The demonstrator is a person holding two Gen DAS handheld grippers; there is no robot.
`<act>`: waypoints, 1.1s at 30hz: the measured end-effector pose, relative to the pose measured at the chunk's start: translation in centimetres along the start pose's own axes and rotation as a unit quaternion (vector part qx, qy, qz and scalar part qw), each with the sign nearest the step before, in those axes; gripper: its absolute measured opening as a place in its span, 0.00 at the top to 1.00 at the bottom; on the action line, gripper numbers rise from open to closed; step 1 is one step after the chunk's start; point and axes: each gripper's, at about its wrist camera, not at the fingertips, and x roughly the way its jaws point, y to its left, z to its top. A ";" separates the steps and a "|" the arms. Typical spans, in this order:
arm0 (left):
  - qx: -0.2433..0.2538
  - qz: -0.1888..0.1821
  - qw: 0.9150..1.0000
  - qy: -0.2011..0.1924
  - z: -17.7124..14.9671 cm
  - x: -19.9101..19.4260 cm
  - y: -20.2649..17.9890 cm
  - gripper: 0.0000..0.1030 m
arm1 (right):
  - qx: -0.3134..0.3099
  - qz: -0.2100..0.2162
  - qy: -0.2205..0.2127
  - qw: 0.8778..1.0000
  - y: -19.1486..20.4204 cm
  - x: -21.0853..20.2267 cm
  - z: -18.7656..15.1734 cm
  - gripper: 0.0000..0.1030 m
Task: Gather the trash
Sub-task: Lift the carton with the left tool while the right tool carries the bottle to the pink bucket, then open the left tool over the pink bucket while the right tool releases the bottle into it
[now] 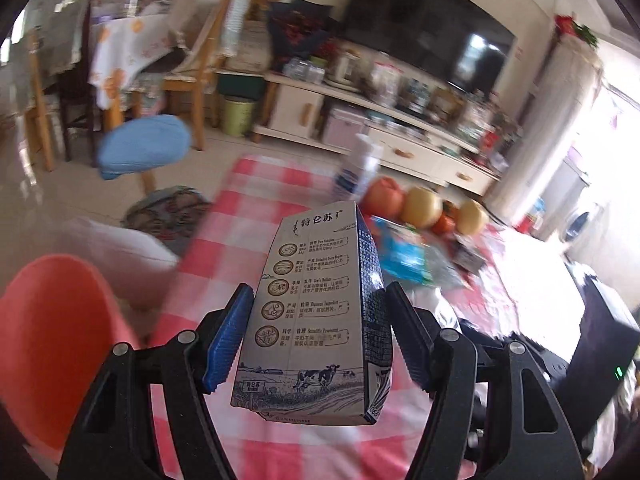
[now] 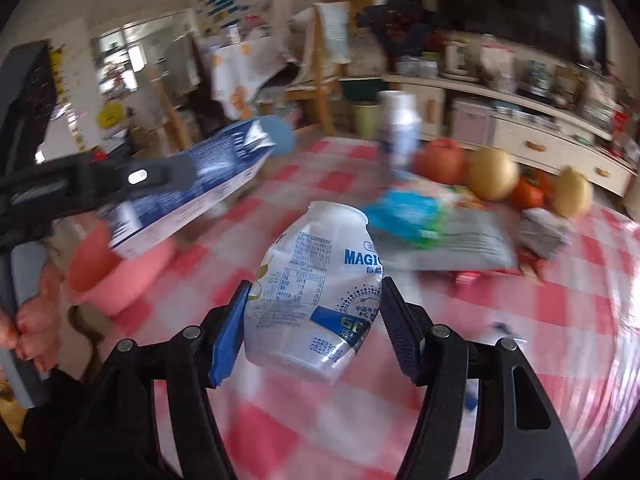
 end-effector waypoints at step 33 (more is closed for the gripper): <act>-0.089 0.265 0.958 -0.064 2.0 -4.5 17.1 0.13 | -0.114 0.026 0.014 0.993 16.3 9.0 3.1 0.09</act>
